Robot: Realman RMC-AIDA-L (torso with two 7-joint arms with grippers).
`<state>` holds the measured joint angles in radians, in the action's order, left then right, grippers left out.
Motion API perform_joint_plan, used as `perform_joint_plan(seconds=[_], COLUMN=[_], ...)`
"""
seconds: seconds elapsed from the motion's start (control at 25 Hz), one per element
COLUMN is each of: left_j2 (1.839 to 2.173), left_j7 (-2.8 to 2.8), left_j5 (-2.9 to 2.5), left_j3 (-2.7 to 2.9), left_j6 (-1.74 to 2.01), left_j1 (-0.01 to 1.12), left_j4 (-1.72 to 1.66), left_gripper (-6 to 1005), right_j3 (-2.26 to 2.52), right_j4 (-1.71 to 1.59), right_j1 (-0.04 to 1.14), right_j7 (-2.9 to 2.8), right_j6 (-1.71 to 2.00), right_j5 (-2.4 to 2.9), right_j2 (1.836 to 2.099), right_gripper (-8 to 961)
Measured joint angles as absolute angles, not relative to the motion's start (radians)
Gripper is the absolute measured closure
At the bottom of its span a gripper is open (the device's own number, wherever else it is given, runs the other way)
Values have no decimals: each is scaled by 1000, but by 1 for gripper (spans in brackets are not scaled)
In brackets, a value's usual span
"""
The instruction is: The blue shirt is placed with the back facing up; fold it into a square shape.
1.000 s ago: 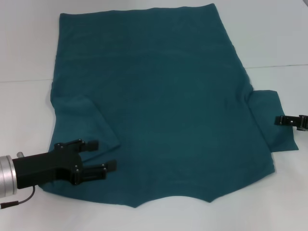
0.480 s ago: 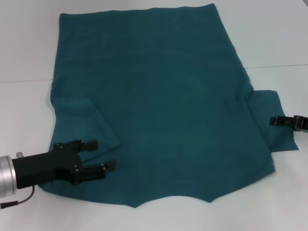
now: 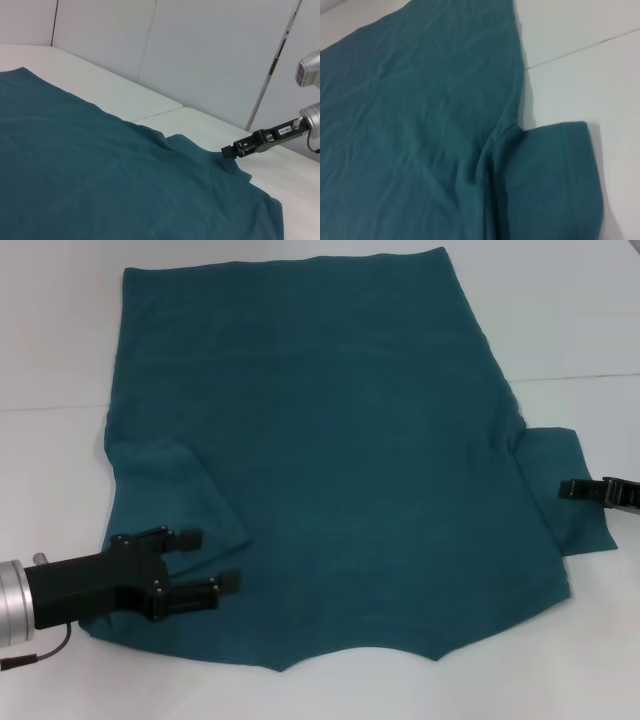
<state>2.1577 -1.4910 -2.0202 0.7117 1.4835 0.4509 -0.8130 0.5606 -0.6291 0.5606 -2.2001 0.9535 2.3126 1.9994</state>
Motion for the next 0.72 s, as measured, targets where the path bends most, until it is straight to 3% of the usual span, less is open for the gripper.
perform_joint_plan(seconds=[0.16, 0.36, 0.48, 0.68, 0.72], left_j2=[2157, 2157, 2156, 2155, 2155], left_j7=[-1491, -1491, -1491, -1491, -1491], left_j5=[-2020, -2020, -2020, -2020, -2020], left_j3=[711, 710, 708, 707, 707], left_j6=[1483, 1483, 1483, 1483, 1483], left_j1=[452, 451, 451, 453, 453], left_j4=[-813, -813, -813, -813, -813], left_gripper=[124, 124, 124, 124, 123], right_j3=[559, 559, 558, 558, 558], right_j4=[-624, -623, -623, -622, -623], right_j1=[564, 564, 563, 557, 556], right_j7=[-2196, -2193, -2193, -2193, -2192], right_j6=[951, 951, 954, 952, 951], right_j5=[2307, 2297, 2292, 2285, 2282], right_j2=[2003, 2004, 2004, 2003, 2003], right_gripper=[102, 323, 561, 810, 822])
